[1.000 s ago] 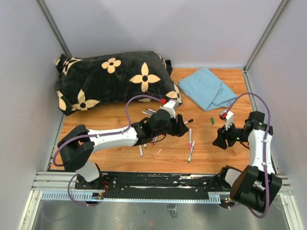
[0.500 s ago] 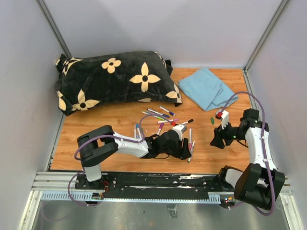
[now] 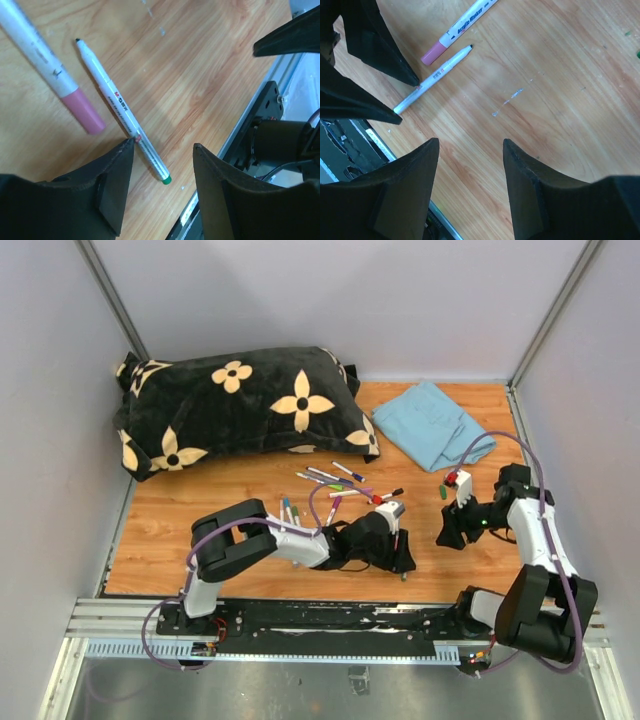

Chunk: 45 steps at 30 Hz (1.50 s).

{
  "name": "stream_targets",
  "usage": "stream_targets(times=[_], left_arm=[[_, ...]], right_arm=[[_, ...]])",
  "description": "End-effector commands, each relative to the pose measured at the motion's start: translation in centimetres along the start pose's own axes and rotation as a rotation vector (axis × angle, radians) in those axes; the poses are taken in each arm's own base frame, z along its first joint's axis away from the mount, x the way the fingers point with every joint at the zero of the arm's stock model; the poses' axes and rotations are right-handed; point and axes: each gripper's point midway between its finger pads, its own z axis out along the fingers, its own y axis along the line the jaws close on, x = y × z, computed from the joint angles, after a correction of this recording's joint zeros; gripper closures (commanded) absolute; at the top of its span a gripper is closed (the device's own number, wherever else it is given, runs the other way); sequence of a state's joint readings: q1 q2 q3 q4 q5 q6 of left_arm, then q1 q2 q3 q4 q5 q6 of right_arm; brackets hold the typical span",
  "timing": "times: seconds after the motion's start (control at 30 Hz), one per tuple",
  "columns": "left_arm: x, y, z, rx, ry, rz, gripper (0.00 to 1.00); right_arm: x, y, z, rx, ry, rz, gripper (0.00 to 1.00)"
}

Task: Open the pen caps
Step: Adjust the pen at the center of the board.

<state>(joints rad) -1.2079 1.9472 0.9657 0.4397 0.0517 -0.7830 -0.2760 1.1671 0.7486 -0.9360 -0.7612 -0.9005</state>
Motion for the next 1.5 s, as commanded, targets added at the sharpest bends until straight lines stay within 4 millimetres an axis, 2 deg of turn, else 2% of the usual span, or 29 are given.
stream_targets(times=[0.0,0.2,0.33,0.5,0.6,1.1,1.27,1.47], left_arm=[[-0.2,-1.4,1.6,0.041,0.000,0.003,0.44],[-0.5,-2.2,3.3,0.066,0.006,-0.001,0.44],[-1.7,-3.4,2.7,0.112,-0.037,0.012,0.44],[-3.2,-4.8,-0.4,0.163,-0.102,0.064,0.44],[-4.1,-4.8,-2.6,0.154,-0.151,0.099,0.44],[-7.1,-1.4,-12.8,-0.034,-0.351,0.180,0.43],[-7.4,-0.5,-14.7,-0.065,-0.391,0.174,0.42],[-7.4,-0.3,-15.4,-0.067,-0.403,0.170,0.42]], right_arm=[[0.1,-0.2,0.4,0.008,0.037,0.018,0.44],[0.9,-1.3,0.7,0.046,0.082,0.057,0.44],[1.5,-1.8,1.1,0.062,0.122,0.078,0.45],[2.3,-1.7,1.9,0.048,0.181,0.080,0.46],[2.8,-1.6,2.3,0.047,0.230,0.076,0.46],[4.6,-1.6,4.0,0.082,0.436,0.003,0.52],[5.6,-2.6,3.9,0.131,0.503,0.001,0.59],[6.4,-3.4,3.5,0.181,0.551,0.012,0.74]])
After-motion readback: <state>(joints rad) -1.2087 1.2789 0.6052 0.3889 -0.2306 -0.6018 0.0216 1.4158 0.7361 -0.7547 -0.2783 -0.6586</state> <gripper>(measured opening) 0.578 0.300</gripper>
